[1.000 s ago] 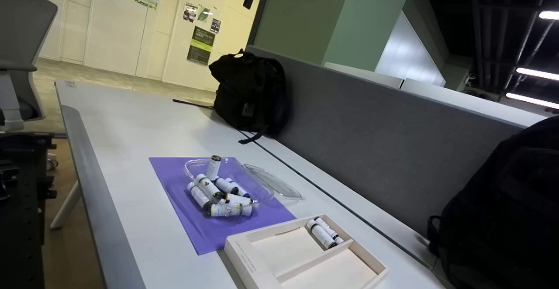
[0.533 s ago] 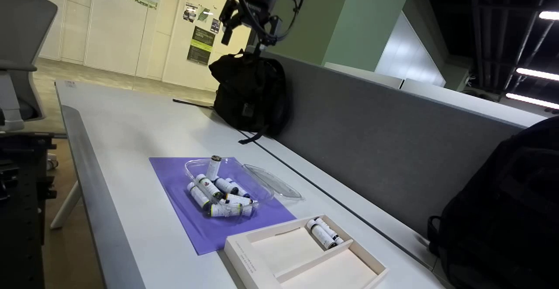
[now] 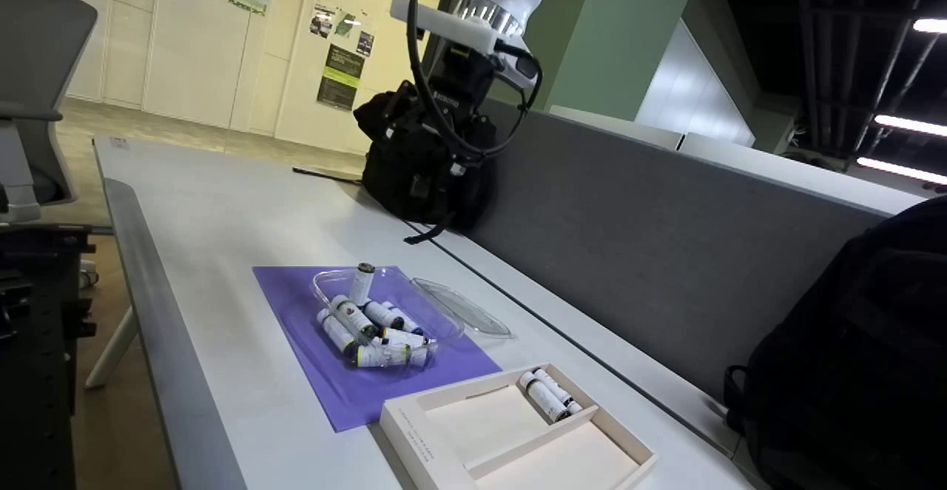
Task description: Take a bottle out of the box and put it on the counter
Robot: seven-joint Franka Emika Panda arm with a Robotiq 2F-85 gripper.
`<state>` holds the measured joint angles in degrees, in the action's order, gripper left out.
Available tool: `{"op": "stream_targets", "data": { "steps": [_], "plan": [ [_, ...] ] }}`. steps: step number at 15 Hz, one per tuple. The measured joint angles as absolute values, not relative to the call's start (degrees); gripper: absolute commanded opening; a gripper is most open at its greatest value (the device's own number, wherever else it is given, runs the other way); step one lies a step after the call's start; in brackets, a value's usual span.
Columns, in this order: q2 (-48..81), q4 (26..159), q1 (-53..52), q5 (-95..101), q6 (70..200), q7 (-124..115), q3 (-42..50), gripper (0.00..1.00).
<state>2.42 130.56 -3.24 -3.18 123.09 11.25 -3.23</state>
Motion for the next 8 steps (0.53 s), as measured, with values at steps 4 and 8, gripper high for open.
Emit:
{"op": "stream_targets", "data": {
  "steps": [4, 8],
  "plan": [
    [2.41, 130.39, -3.39, -3.27, 122.75, 11.32, -3.34, 1.00],
    [5.68, 131.58, -3.34, -3.22, 126.29, 11.39, -3.33, 1.00]
  ]
}}
